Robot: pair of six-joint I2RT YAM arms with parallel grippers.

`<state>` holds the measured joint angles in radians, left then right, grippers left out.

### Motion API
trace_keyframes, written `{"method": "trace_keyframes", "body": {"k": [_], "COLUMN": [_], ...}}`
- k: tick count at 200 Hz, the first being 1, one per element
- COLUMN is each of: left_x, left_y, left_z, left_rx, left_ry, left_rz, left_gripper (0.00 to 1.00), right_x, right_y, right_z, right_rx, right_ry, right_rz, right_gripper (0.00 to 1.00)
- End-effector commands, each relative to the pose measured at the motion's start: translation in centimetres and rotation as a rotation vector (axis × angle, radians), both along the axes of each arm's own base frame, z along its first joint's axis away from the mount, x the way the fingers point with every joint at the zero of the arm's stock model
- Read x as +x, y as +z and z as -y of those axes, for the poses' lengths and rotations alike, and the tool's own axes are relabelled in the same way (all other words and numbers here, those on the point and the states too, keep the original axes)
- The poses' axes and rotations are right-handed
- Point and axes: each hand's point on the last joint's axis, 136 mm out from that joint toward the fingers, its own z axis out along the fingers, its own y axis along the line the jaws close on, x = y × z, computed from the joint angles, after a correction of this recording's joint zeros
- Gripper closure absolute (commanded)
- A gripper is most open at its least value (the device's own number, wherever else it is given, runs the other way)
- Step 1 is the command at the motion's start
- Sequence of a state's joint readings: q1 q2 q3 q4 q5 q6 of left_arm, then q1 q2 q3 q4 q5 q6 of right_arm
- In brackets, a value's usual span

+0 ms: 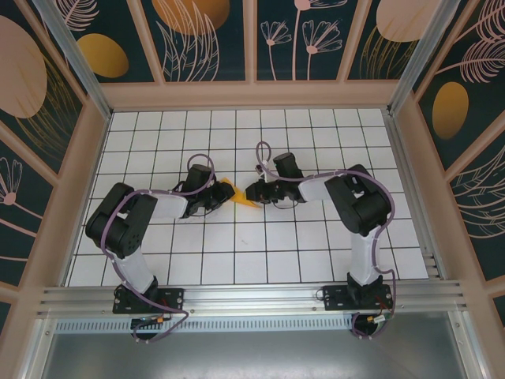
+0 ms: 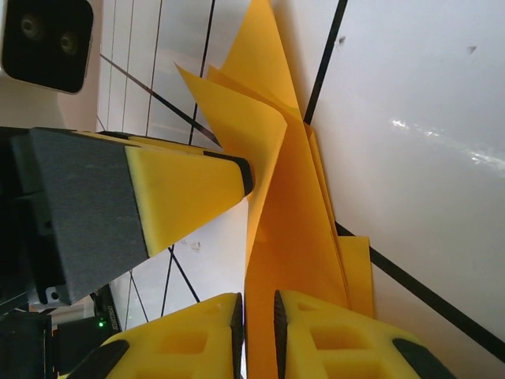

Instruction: Fold a paper plane with a square sheet of paper (pick it up from the middle)

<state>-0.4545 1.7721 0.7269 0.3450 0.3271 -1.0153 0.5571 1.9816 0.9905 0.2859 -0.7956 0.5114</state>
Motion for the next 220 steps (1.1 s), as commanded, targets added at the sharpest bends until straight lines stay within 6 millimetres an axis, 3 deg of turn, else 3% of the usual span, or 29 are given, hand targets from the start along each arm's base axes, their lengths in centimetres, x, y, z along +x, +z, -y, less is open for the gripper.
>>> {"method": "trace_keyframes", "body": {"k": [1, 54, 95, 107, 161, 171, 174, 180, 220], "left_x": [-0.6, -0.6, -0.5, -0.3, 0.8, 0.7, 0.8, 0.6, -0.4], "left_y": [-2.1, -2.0, -1.5, -0.9, 3.1, 3.3, 4.4, 4.8, 5.1], "left_z": [-1.2, -1.2, -1.0, -0.9, 0.9, 1.1, 1.3, 1.5, 2.8], "left_rx": [0.067, 0.067, 0.064, 0.056, -0.041, -0.059, -0.074, -0.087, -0.11], "left_ry": [0.035, 0.032, 0.024, 0.019, -0.028, -0.039, -0.042, -0.05, -0.095], "left_rz": [-0.071, -0.071, -0.062, -0.049, 0.051, 0.059, 0.086, 0.096, 0.117], "left_gripper": [0.7, 0.7, 0.7, 0.7, 0.66, 0.65, 0.65, 0.65, 0.63], "right_x": [-1.2, -2.0, -2.2, -2.3, -2.9, -1.9, -1.9, -1.8, -1.9], "right_y": [1.0, -0.4, -2.0, -2.3, -3.0, -3.1, -3.2, -3.4, -4.4], "right_z": [0.5, 1.2, 1.6, 1.6, 1.3, 2.1, 2.1, 2.2, 2.4], "right_rx": [0.01, -0.038, -0.07, -0.069, -0.039, -0.031, -0.032, -0.035, -0.049], "right_ry": [0.048, 0.056, 0.053, 0.054, 0.056, 0.023, 0.019, 0.013, -0.01], "right_rz": [0.023, 0.01, -0.016, -0.023, -0.095, -0.113, -0.116, -0.127, -0.185], "right_gripper": [0.81, 0.83, 0.96, 1.0, 1.0, 1.0, 1.0, 1.0, 1.0]}}
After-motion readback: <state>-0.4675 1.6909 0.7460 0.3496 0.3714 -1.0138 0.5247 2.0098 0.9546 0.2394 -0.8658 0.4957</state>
